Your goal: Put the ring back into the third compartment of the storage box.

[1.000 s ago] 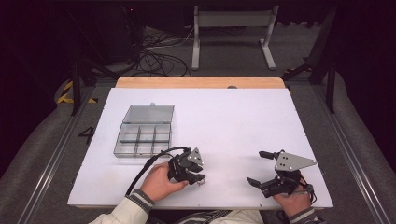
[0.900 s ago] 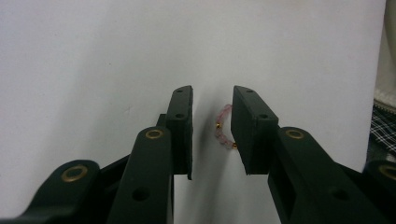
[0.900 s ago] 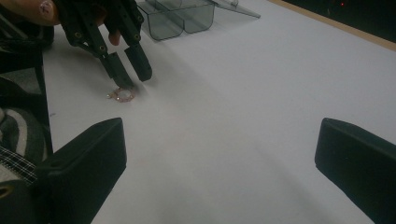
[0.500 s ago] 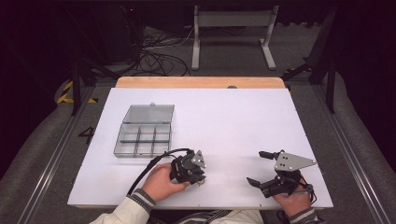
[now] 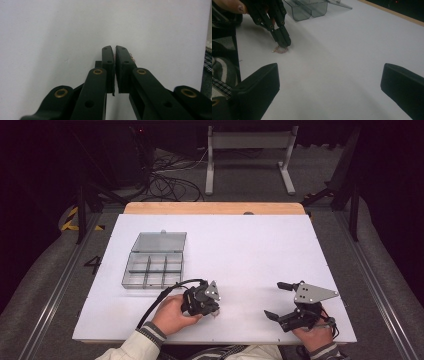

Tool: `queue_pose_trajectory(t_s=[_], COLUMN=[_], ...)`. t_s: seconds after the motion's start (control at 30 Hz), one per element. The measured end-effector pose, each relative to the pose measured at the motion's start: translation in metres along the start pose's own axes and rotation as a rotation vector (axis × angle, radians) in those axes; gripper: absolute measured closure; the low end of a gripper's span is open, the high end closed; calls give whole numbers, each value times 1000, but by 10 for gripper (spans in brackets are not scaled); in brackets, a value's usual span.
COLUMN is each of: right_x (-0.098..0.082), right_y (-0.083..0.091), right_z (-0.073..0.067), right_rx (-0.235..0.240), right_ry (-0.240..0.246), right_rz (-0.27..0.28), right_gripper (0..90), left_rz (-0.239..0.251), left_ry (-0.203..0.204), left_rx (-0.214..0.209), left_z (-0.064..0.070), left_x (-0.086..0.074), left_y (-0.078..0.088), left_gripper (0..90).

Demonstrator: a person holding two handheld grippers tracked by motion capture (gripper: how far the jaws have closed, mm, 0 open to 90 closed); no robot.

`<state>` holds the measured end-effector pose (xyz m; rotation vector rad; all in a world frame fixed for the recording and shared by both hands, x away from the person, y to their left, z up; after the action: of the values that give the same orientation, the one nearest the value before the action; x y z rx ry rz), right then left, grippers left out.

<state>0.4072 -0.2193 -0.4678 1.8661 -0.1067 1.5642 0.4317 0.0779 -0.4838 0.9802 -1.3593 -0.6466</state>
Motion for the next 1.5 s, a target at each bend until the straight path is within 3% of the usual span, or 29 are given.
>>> queue_pose_trajectory(t_s=[0.3,0.8,1.03,1.27,1.5], right_x=[0,0,0,0,0], right_y=[0,0,-1,-1,-1], right_z=[0,0,0,0,0], right_rx=[0,-1,-3,-2,-2], right_ry=[-2,-2,-4,-5,-4], right_rz=[-1,-2,-2,-3,-5], right_gripper=[29,29,29,29,29], left_rz=[44,155,210,225,215], left_ry=[2,18,41,58,49], left_rx=[29,135,152,160,190], left_z=[2,1,-1,-3,-4], left_x=[3,6,5,4,6], left_y=[13,43,57,65,71], left_gripper=[868,867,867,867,867])
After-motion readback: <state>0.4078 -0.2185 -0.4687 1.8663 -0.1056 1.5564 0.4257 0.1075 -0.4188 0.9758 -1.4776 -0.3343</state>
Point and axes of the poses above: each handheld gripper's, and its own axes: y roughly backward along the jaws, x roughly out of its top, z roughly to its right, the point moved 2 cm from there along -y, roughly forward along the jaws, and after that the axes turned 6 degrees about -y, right-handed, at the moved point
